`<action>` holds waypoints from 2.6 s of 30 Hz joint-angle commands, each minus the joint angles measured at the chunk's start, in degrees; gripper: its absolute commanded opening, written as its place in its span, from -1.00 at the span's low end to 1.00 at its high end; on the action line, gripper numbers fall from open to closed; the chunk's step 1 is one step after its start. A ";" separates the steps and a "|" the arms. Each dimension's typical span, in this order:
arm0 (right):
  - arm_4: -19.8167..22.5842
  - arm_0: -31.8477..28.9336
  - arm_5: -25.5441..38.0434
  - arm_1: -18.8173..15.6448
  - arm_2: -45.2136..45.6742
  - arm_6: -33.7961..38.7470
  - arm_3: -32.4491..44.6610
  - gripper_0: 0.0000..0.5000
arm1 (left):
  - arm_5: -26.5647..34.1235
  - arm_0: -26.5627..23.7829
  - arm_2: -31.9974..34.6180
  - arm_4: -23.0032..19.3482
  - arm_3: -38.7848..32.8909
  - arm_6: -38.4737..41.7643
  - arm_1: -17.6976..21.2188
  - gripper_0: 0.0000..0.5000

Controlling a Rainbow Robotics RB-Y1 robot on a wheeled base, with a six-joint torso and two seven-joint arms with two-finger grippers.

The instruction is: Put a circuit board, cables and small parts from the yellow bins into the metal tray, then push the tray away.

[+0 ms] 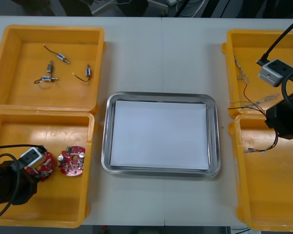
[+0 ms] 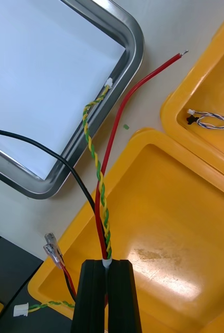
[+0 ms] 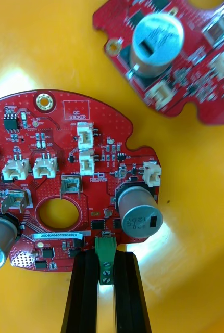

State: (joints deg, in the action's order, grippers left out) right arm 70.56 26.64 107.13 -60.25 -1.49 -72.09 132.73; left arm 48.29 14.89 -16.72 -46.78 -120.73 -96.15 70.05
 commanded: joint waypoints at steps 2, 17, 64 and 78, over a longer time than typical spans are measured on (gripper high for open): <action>-0.51 1.66 1.07 2.16 -0.18 -0.86 1.48 -1.00 | 8.66 -0.83 8.28 -3.84 -3.46 -3.17 0.79 -1.00; -0.95 1.75 2.21 2.51 -0.09 -0.95 1.56 -1.00 | 31.34 -6.98 19.36 -8.41 -10.23 5.18 -4.48 -1.00; -1.74 1.75 2.21 2.77 -0.18 -1.38 2.27 -1.00 | 53.40 -50.57 -20.37 5.39 -20.68 54.57 -22.94 -1.00; -2.27 1.66 2.21 2.77 -0.09 -1.21 1.92 -1.00 | 53.66 -56.64 -32.24 13.21 -9.96 58.53 -32.43 -1.00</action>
State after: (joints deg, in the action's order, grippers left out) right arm 68.79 26.79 108.91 -58.13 -1.51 -72.10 133.54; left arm 101.50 -38.70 -46.94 -34.81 -131.82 -44.78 40.43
